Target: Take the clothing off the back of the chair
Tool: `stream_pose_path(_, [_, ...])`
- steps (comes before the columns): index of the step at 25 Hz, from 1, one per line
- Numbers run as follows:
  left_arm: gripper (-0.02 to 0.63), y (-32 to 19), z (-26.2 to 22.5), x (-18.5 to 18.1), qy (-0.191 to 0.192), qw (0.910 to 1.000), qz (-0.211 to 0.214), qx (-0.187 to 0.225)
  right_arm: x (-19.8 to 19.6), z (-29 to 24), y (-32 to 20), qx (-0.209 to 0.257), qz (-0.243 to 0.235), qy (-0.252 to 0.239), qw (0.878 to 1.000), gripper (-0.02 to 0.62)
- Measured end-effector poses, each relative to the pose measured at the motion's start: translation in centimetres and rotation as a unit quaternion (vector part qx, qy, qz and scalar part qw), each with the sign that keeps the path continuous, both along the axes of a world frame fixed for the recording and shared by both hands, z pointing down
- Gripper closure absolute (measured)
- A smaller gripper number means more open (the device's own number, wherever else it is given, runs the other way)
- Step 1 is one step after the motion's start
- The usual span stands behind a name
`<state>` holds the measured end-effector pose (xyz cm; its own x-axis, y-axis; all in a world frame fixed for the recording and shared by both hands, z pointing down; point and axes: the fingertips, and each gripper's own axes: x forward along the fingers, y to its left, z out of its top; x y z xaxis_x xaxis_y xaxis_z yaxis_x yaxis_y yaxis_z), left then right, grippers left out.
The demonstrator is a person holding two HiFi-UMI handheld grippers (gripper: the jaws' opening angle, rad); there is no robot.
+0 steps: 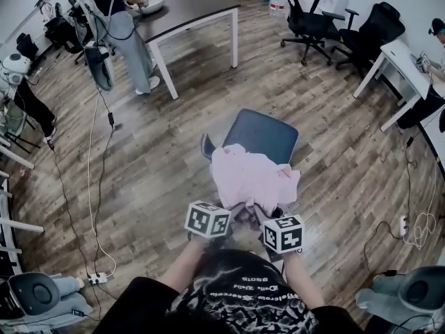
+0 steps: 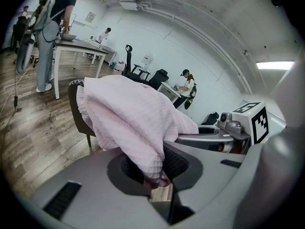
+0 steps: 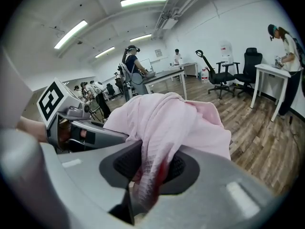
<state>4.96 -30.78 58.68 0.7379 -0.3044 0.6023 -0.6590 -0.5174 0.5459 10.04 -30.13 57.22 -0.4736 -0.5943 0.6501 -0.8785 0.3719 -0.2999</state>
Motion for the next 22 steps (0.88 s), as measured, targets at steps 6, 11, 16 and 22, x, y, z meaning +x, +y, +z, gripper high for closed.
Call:
stream_pose_path(6, [0.538,2.3,-0.6,0.6,0.003,0.9997,-0.019,0.012,0.5,-0.5,2.1,0.013,-0.018,0.002,1.0,0.502])
stream_pose_path(11, [0.539,5.1,-1.2,1.5,0.007,0.9989,-0.04,0.021,1.5,-1.1,4.8,0.024,-0.036,0.0,0.999,0.502])
stream_pose_path(16, [0.54,8.3,-1.4,2.6,0.007,0.9979,-0.056,0.032,2.6,-1.1,7.9,0.028,-0.048,-0.017,0.998,0.5])
stream_pose_path(22, [0.539,11.0,-1.9,2.9,0.007,0.9967,-0.07,0.042,2.6,-1.6,10.3,0.044,-0.066,-0.014,0.997,0.499])
